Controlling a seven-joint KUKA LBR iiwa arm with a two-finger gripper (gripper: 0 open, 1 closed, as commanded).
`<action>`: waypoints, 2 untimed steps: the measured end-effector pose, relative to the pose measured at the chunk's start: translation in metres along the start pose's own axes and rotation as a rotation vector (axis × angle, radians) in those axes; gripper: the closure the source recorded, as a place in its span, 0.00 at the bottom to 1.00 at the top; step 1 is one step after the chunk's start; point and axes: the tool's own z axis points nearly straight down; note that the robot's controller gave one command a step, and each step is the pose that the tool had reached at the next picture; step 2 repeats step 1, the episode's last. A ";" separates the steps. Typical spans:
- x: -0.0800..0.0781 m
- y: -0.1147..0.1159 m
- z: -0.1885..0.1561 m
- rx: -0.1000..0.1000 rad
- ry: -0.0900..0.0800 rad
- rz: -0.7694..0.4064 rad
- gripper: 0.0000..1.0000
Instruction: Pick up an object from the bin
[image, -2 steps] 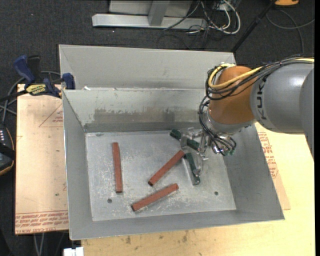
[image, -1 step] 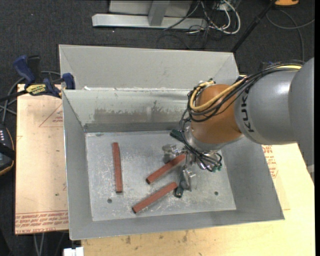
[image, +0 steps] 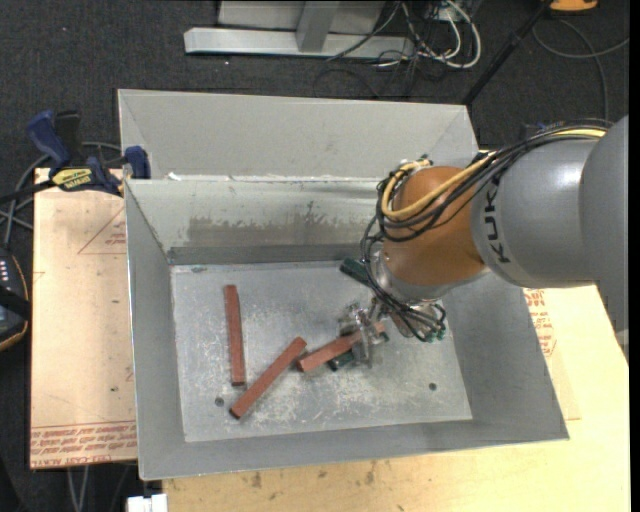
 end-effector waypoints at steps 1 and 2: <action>-0.018 0.015 -0.200 0.004 -0.011 -0.080 1.00; -0.018 0.015 -0.200 0.004 -0.011 -0.080 1.00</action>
Offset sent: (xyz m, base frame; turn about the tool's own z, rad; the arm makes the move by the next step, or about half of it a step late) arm 0.0088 0.0190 0.1953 -0.0817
